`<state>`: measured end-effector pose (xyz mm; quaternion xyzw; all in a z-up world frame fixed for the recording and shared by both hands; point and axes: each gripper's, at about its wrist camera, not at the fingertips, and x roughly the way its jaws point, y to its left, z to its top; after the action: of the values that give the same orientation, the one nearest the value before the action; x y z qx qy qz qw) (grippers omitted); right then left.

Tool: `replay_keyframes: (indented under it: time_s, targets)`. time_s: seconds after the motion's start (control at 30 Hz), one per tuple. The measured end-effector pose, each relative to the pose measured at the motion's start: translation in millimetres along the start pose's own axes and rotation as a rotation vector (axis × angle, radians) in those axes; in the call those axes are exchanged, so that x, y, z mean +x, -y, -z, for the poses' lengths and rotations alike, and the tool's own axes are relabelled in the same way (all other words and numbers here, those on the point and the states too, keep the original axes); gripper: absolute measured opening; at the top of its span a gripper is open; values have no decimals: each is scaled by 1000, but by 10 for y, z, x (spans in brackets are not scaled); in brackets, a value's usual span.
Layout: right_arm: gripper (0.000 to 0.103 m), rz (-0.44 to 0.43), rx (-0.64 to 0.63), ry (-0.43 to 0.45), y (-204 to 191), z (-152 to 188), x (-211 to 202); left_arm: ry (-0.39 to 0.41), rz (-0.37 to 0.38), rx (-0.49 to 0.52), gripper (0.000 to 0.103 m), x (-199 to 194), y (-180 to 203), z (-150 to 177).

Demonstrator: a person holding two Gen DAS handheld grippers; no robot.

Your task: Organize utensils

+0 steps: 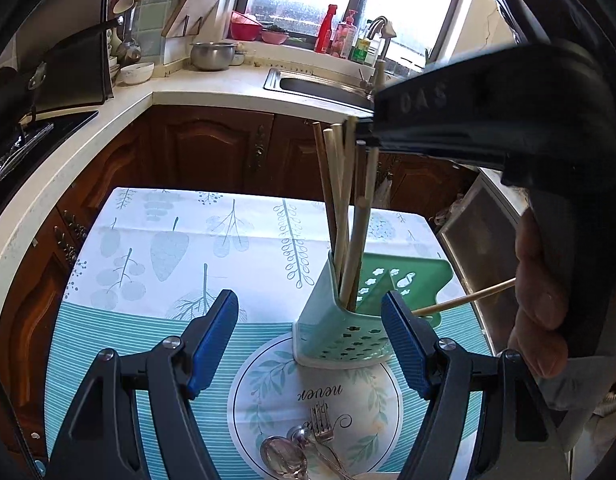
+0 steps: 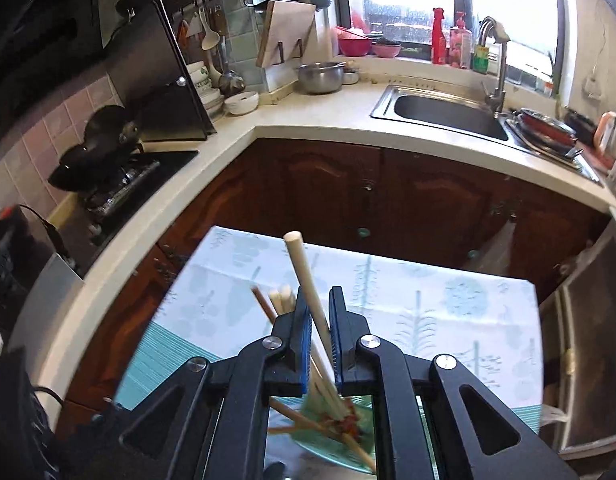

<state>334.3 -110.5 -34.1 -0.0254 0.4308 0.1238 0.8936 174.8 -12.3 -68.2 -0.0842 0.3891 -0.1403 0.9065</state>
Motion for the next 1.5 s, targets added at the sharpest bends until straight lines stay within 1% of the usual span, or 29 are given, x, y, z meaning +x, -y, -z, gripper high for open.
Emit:
replay_keyframes:
  time_s: [0.17, 0.3, 0.4, 0.53, 0.63, 0.7, 0.8, 0.9, 0.97, 1.07, 1.13, 1.17, 1.23, 1.27, 1.37, 1.5]
  targets:
    - [12, -74, 56, -6, -58, -117, 15, 4, 4, -18, 72, -8, -39, -20]
    - [27, -127, 88, 11, -76, -177, -100, 5, 10, -43, 72, 4, -68, -72]
    - [28, -150, 90, 36, -128, -270, -213, 13, 20, -57, 72, 16, -81, -135]
    - [28, -210, 108, 29, -129, -351, -380, 18, 41, -84, 72, 38, -89, -226]
    - [28, -234, 119, 39, -92, -393, -581, 25, 50, -94, 72, 51, -88, -283]
    - [28, -247, 116, 52, -47, -412, -739, 32, 48, -91, 72, 65, -85, -322]
    - [28, -245, 111, 65, 51, -373, -954, 56, 24, -78, 72, 93, -85, -423]
    - [28, -240, 113, 63, 181, -242, -1110, 72, 9, -83, 72, 108, -108, -522]
    - [28, -236, 113, 54, 260, -106, -1180, 87, 11, -91, 72, 79, -125, -571]
    - [28, -235, 118, 19, 368, 206, -1247, 126, 15, -99, 72, -36, -136, -598]
    - [28, -229, 125, 0, 430, 462, -1227, 124, -9, -66, 71, -72, -100, -575]
    - [28, -232, 143, 26, 491, 585, -1289, 135, -4, -61, 71, -101, -92, -545]
    - [27, -227, 152, -16, 556, 789, -1267, 134, 4, -52, 72, -151, -68, -478]
    - [27, -226, 159, -21, 581, 894, -1258, 132, 0, -44, 72, -167, -50, -452]
    - [27, -195, 144, -47, 618, 1127, -1235, 127, -19, -29, 72, -226, 3, -374]
    - [26, -161, 177, -71, 724, 1368, -1153, 112, -34, -29, 72, -324, 59, -288]
